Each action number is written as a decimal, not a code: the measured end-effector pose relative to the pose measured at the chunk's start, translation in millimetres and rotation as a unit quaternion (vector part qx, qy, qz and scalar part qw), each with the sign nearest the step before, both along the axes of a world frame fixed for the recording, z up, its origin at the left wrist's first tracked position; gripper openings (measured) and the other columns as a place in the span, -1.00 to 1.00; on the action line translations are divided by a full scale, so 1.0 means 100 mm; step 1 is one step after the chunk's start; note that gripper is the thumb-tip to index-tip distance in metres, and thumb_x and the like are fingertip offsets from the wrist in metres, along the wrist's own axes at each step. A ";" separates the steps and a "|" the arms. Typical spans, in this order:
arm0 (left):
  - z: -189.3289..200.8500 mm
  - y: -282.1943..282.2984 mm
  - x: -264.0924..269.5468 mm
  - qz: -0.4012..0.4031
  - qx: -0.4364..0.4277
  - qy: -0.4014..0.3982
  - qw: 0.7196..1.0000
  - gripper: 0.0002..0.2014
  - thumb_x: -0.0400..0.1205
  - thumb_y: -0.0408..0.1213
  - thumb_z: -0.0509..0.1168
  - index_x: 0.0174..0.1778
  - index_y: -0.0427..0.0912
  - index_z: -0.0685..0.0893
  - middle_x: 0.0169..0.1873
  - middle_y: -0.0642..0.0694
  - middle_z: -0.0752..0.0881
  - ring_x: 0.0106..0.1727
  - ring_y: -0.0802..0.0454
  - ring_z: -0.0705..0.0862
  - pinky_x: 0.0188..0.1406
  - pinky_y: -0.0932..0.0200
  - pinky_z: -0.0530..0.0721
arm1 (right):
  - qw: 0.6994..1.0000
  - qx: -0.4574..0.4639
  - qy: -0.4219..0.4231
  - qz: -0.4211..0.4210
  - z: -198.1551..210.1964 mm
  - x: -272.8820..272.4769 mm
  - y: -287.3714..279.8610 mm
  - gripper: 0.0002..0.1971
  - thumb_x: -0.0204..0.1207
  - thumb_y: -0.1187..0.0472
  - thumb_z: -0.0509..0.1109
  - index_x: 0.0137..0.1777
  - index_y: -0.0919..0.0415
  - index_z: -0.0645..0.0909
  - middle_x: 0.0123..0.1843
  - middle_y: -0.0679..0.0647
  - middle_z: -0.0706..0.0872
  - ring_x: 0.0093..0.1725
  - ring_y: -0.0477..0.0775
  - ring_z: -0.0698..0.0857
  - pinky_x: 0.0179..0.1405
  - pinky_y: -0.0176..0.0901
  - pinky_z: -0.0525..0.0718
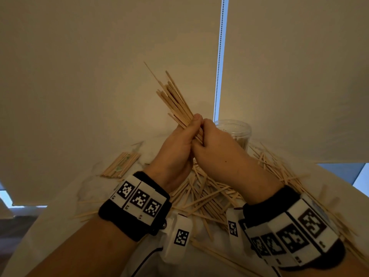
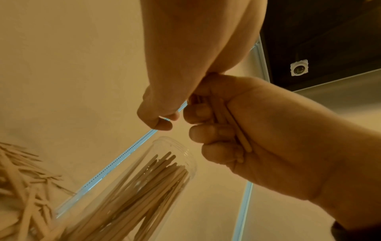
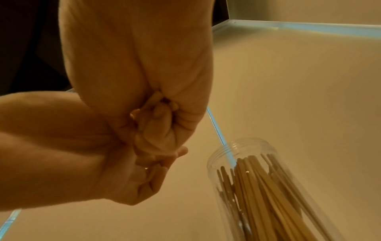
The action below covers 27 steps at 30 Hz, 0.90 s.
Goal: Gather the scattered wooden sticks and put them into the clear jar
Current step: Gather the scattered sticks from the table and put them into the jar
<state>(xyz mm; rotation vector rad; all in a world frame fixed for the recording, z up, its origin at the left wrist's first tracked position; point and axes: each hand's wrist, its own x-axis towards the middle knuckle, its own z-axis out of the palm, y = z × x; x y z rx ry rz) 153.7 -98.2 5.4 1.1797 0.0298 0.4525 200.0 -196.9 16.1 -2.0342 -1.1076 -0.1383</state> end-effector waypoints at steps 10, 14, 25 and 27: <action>0.24 0.36 -0.11 0.101 -0.132 -0.104 0.981 -0.84 0.73 -0.16 0.33 0.11 -0.13 0.54 -0.07 -0.14 0.78 -0.18 0.04 0.76 0.10 0.01 0.74 | 0.986 -0.155 -0.049 0.045 0.00 0.00 -0.04 -0.80 0.73 -0.05 0.15 0.04 0.07 0.43 -0.22 0.00 0.65 -0.27 -0.01 0.66 -0.37 -0.10 0.55; 0.22 0.37 -0.11 0.096 -0.179 -0.100 0.974 -0.71 0.85 -0.07 0.07 -0.11 -0.14 0.48 -0.43 -0.02 0.50 -0.44 0.08 0.51 -0.05 0.08 0.69 | 0.983 -0.147 -0.107 0.022 -0.02 -0.01 -0.01 -0.84 0.66 -0.01 0.25 -0.06 0.05 0.49 -0.26 -0.03 0.63 -0.32 -0.04 0.63 -0.45 -0.20 0.48; 0.26 0.35 -0.16 0.197 -0.143 -0.057 0.968 -0.58 0.68 0.08 0.31 0.34 -0.11 0.51 0.17 -0.17 0.74 0.15 -0.11 0.80 0.28 -0.10 0.69 | 0.973 -0.197 -0.110 -0.039 0.05 0.21 -0.22 -0.71 0.63 -0.01 0.33 -0.35 -0.07 0.48 -0.39 -0.07 0.61 -0.36 -0.12 0.60 -0.37 -0.19 0.49; 0.26 0.44 -0.19 0.272 -0.154 -0.048 0.949 -0.53 0.69 0.15 0.24 0.40 -0.08 0.52 0.22 -0.16 0.73 0.15 -0.09 0.80 0.25 -0.07 0.71 | 0.970 -0.213 -0.110 -0.045 0.07 0.22 -0.26 -0.71 0.60 -0.02 0.35 -0.37 -0.10 0.48 -0.38 -0.09 0.62 -0.33 -0.13 0.61 -0.29 -0.16 0.54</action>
